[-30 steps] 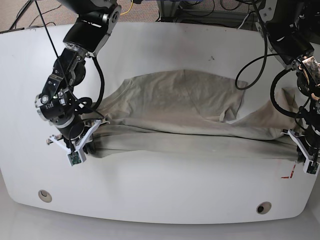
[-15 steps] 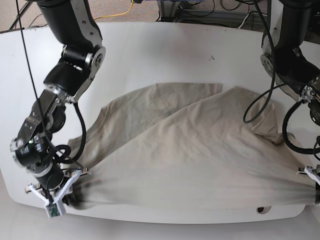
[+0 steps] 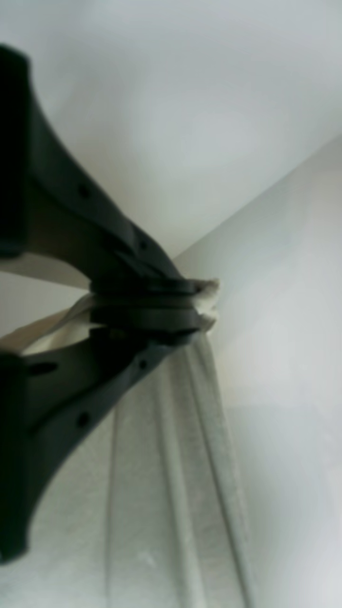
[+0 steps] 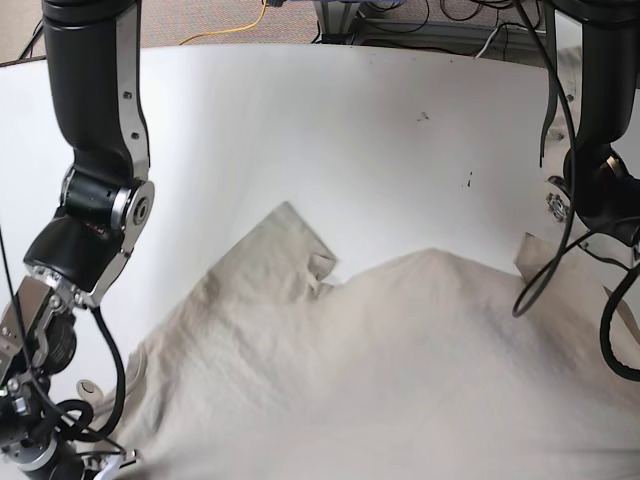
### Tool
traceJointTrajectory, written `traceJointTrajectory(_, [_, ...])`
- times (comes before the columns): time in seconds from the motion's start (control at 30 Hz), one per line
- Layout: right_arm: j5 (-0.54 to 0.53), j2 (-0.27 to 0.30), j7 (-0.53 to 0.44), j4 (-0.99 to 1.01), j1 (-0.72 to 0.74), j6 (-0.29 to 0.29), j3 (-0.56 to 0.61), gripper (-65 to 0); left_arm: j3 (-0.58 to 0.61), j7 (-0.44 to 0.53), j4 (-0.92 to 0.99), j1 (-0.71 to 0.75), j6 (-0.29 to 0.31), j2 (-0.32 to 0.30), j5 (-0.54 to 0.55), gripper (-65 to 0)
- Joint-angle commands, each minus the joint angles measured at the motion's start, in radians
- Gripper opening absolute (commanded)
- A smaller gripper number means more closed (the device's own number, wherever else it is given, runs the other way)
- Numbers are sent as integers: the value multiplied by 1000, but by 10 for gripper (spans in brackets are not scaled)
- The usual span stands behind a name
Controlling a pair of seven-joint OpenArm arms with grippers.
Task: Layout the t-shirt on the table in an organized manner, then fold the t-shirt properly
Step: 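Lift the shirt with both grippers and shake it out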
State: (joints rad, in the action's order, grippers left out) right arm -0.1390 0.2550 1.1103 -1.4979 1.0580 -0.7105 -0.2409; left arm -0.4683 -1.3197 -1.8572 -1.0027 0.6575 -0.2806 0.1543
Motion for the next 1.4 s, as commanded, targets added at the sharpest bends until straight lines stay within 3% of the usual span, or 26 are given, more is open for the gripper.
traceJointTrajectory(0.0, [31, 33, -6, 9, 89, 12, 21, -650, -2, -4, -9, -77, -5, -18, -35, -650])
traceJointTrajectory(0.4, [31, 42, -11, 113, 242, 12, 54, -650, 0, -4, 101, -199, -5, -18, -34, -650])
traceJointTrajectory(0.73, [31, 45, -2, 93, 239, 12, 54, -650, 16, -5, 144, -245, -5, -18, -34, -650])
traceJointTrajectory(0.97, [29, 74, 38, -2, 133, 12, 48, -650, 30, -34, 132, -170, 2, -18, -31, -650])
traceJointTrajectory(1.37, [31, 66, 83, -258, -276, 12, -30, -650, 29, -45, 47, 147, 3, -19, 8, -650])
